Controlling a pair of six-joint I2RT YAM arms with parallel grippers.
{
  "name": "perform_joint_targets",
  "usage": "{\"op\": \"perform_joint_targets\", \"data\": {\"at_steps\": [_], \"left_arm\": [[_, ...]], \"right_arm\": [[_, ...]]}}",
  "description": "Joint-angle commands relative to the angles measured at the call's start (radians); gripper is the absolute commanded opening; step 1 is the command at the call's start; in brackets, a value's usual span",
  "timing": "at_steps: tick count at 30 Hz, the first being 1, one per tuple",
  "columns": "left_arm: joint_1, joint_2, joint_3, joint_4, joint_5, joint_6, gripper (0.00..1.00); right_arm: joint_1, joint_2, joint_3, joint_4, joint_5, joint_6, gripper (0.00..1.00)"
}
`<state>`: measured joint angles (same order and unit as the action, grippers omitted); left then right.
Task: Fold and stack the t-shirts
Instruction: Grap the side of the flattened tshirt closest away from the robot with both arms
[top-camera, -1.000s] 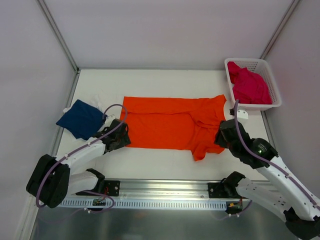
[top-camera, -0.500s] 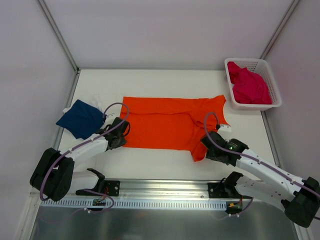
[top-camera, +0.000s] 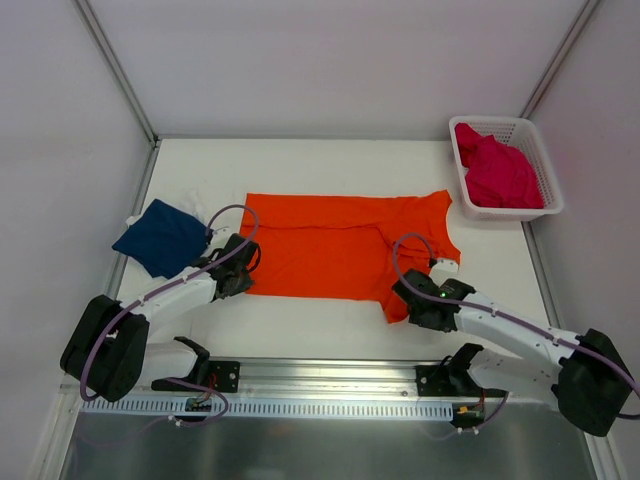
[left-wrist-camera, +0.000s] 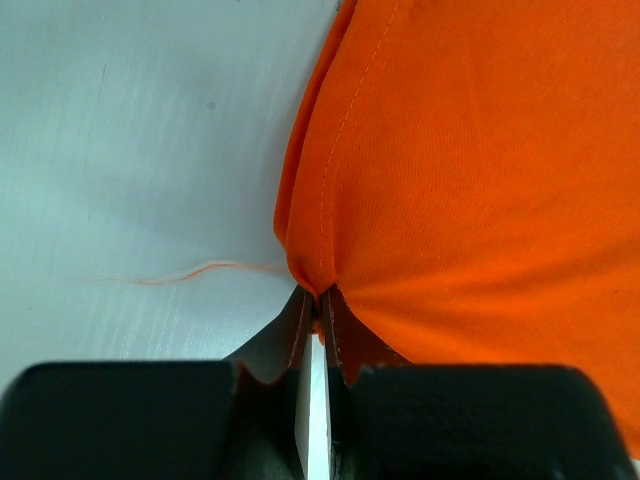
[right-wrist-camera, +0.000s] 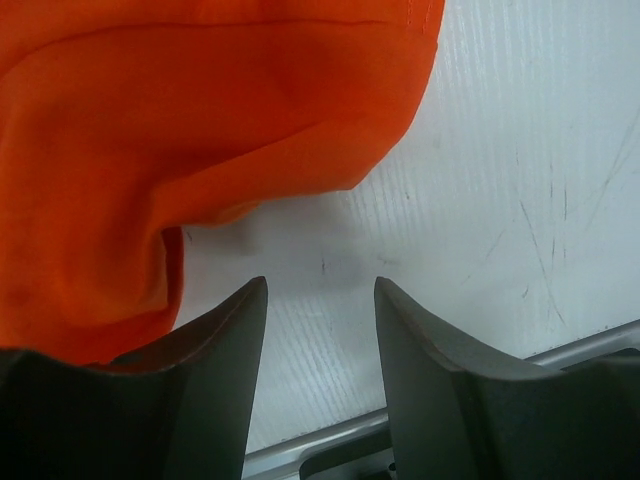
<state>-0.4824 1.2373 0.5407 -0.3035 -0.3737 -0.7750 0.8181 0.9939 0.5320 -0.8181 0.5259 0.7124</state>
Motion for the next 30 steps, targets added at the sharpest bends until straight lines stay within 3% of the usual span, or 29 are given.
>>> {"op": "perform_joint_targets", "data": {"at_steps": [1, 11, 16, 25, 29, 30], "left_arm": [[0.01, -0.002, 0.018, -0.023, 0.004, 0.002, 0.0], [0.01, -0.022, 0.01, -0.023, 0.015, 0.005, 0.0], [0.008, -0.018, 0.015, -0.023, 0.036, 0.019, 0.0], [0.008, 0.001, 0.019, -0.025, 0.042, 0.019, 0.0], [0.01, 0.016, 0.03, -0.025, 0.05, 0.029, 0.0], [0.01, 0.014, 0.028, -0.023, 0.052, 0.029, 0.0]], "right_arm": [[0.003, 0.052, 0.003, 0.034, 0.072, 0.035, 0.51], [-0.125, 0.095, 0.029, 0.088, 0.109, -0.036, 0.53], [-0.212, 0.195, 0.077, 0.143, 0.067, -0.108, 0.54], [-0.244, 0.406, 0.169, 0.293, -0.001, -0.186, 0.51], [-0.244, 0.448, 0.155, 0.346, -0.014, -0.182, 0.23], [-0.243, 0.457, 0.16, 0.343, -0.014, -0.186, 0.09]]}}
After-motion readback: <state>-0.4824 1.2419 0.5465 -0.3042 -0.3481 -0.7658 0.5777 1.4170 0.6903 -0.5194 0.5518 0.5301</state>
